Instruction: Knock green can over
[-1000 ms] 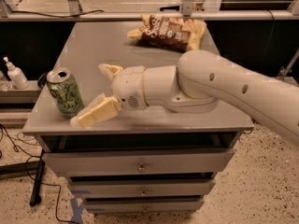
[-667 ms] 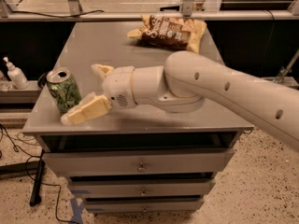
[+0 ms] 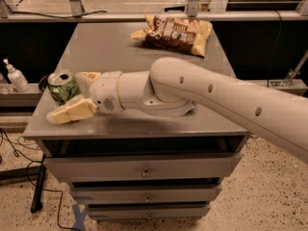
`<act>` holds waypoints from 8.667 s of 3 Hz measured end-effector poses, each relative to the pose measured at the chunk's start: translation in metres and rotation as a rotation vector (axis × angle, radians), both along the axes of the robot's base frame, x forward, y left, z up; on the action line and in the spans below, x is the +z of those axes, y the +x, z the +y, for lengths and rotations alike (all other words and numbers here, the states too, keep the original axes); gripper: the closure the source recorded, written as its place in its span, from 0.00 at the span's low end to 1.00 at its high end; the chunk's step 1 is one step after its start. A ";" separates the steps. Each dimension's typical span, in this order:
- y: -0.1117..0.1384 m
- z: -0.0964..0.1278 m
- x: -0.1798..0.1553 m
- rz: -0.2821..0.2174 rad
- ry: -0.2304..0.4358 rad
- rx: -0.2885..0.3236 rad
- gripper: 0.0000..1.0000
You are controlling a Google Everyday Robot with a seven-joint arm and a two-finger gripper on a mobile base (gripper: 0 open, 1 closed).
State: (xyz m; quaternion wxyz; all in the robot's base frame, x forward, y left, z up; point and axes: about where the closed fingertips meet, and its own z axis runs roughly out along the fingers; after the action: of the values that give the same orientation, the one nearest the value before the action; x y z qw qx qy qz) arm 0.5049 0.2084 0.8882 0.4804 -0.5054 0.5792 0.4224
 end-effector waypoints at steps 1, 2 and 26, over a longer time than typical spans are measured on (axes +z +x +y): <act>0.002 0.014 0.004 -0.003 0.028 -0.007 0.41; 0.003 0.025 0.008 0.002 0.059 -0.032 0.65; 0.033 -0.025 0.001 -0.332 -1.073 0.220 0.36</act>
Offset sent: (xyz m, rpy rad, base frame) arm 0.0079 0.0328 0.0125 0.0982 0.0123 -0.0760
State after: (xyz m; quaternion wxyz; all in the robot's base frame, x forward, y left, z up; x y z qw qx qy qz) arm 0.5377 0.1836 0.8888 0.1942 -0.7953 0.5734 0.0314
